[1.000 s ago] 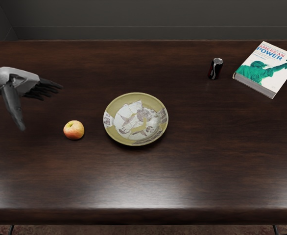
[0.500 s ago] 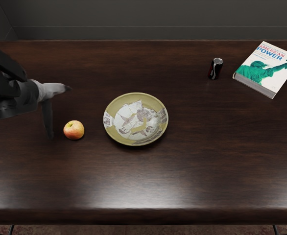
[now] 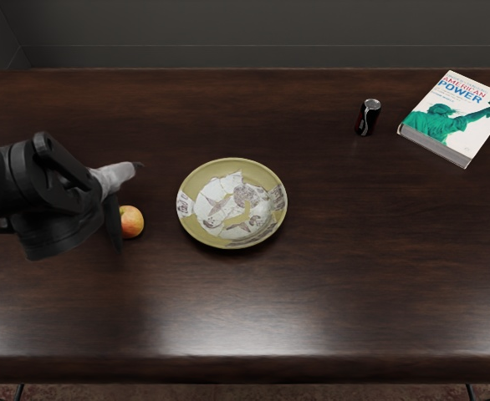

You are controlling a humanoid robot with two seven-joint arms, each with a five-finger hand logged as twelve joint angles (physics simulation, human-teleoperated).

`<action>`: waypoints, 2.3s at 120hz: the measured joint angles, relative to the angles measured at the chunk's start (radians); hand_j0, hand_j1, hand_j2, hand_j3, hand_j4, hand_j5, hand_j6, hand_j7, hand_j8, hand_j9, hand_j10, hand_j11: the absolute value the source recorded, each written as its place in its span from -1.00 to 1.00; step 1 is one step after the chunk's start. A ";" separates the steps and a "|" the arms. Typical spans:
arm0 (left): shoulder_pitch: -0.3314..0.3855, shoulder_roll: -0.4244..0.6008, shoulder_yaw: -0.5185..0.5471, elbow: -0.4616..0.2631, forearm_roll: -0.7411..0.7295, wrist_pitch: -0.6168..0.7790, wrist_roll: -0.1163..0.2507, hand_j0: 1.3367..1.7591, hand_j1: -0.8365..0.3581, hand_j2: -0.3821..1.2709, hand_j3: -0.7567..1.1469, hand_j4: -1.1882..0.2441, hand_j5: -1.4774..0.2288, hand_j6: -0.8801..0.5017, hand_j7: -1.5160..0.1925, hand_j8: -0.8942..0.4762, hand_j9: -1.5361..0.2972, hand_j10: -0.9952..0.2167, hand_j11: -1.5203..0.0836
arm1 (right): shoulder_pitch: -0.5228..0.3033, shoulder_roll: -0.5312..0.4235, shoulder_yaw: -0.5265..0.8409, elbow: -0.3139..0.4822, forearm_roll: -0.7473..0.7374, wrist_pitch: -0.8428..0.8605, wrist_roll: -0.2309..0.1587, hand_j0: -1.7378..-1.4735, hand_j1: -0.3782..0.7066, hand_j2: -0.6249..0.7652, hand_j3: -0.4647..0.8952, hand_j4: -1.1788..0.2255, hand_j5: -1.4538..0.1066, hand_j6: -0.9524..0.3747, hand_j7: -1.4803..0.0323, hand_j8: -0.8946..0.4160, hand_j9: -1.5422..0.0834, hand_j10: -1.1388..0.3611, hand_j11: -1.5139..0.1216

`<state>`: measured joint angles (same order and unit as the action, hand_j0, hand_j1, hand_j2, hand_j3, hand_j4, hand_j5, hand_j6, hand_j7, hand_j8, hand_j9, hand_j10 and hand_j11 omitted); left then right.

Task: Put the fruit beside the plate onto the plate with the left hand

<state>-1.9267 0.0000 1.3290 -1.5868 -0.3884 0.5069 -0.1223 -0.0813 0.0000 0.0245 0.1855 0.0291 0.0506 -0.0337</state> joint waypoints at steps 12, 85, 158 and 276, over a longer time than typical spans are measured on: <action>0.024 0.000 -0.008 0.001 -0.007 0.015 0.000 0.52 0.86 -0.52 -0.20 0.57 0.64 0.18 0.68 0.21 0.59 0.54 0.79 | 0.000 0.000 0.000 0.000 0.000 0.000 0.000 -0.40 -0.92 -0.10 -0.32 0.66 0.84 0.42 0.94 0.35 0.88 0.50 0.83; 0.050 0.000 -0.035 0.006 -0.075 0.062 -0.005 0.52 0.29 -0.45 -0.20 0.18 0.21 -0.22 0.25 -0.20 0.19 0.07 0.34 | 0.000 0.000 0.000 0.000 0.000 0.000 0.000 -0.40 -0.92 -0.10 -0.32 0.66 0.84 0.42 0.94 0.35 0.88 0.50 0.83; 0.045 0.000 -0.043 -0.011 -0.096 0.043 -0.006 0.52 0.26 -0.45 -0.20 0.16 0.19 -0.25 0.23 -0.22 0.17 0.05 0.31 | 0.000 0.000 0.000 0.000 0.000 0.000 0.000 -0.40 -0.92 -0.10 -0.32 0.66 0.84 0.42 0.94 0.35 0.88 0.50 0.83; -0.215 0.019 -0.050 -0.018 -0.177 -0.186 0.003 0.51 -0.26 0.24 -0.20 -0.39 -0.57 -0.31 -0.48 -0.24 -0.47 -0.35 -0.41 | 0.000 0.000 0.000 0.000 0.000 0.000 0.000 -0.40 -0.92 -0.10 -0.32 0.66 0.84 0.42 0.94 0.35 0.88 0.50 0.83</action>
<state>-2.1415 0.0192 1.2795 -1.6049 -0.5656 0.3211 -0.1195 -0.0813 0.0000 0.0246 0.1855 0.0292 0.0506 -0.0337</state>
